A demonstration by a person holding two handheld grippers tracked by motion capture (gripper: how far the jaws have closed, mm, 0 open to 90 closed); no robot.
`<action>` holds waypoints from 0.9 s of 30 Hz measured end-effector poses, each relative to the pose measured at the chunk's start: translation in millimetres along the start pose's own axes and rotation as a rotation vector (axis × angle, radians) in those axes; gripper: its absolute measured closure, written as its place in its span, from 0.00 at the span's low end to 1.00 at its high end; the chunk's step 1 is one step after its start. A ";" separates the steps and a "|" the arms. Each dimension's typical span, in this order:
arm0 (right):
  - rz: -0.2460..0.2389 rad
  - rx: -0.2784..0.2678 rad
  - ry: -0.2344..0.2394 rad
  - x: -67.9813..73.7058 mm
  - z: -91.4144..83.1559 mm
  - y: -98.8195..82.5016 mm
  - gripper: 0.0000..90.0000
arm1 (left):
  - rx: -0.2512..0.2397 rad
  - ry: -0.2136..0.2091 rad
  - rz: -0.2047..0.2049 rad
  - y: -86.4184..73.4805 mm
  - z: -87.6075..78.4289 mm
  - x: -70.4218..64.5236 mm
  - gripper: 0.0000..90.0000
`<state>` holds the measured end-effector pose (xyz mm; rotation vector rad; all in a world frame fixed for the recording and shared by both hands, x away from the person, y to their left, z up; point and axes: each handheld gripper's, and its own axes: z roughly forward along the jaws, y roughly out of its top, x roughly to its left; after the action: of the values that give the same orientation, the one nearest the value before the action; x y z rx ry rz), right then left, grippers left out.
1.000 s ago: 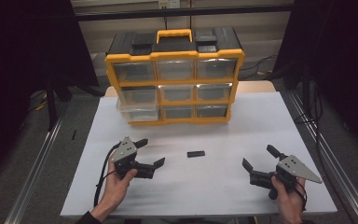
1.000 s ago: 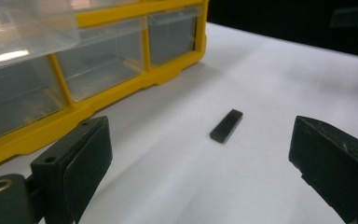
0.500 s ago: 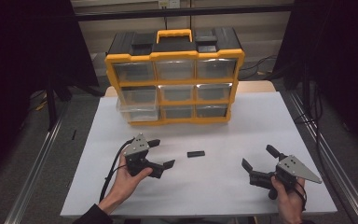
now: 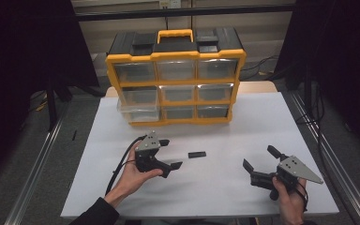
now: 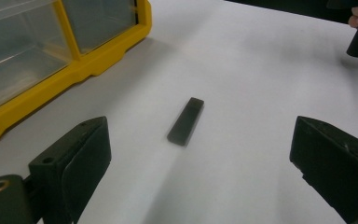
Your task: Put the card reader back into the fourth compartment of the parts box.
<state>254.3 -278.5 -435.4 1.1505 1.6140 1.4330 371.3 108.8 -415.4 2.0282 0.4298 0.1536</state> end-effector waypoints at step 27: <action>0.001 0.001 0.005 0.1 -0.1 -0.1 0.00 | 0.114 -0.068 0.030 30.5 43.6 7.8 0.05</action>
<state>254.2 -278.4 -435.5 1.1498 1.6175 1.4368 398.3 62.6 -410.2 2.1458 0.3721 0.0798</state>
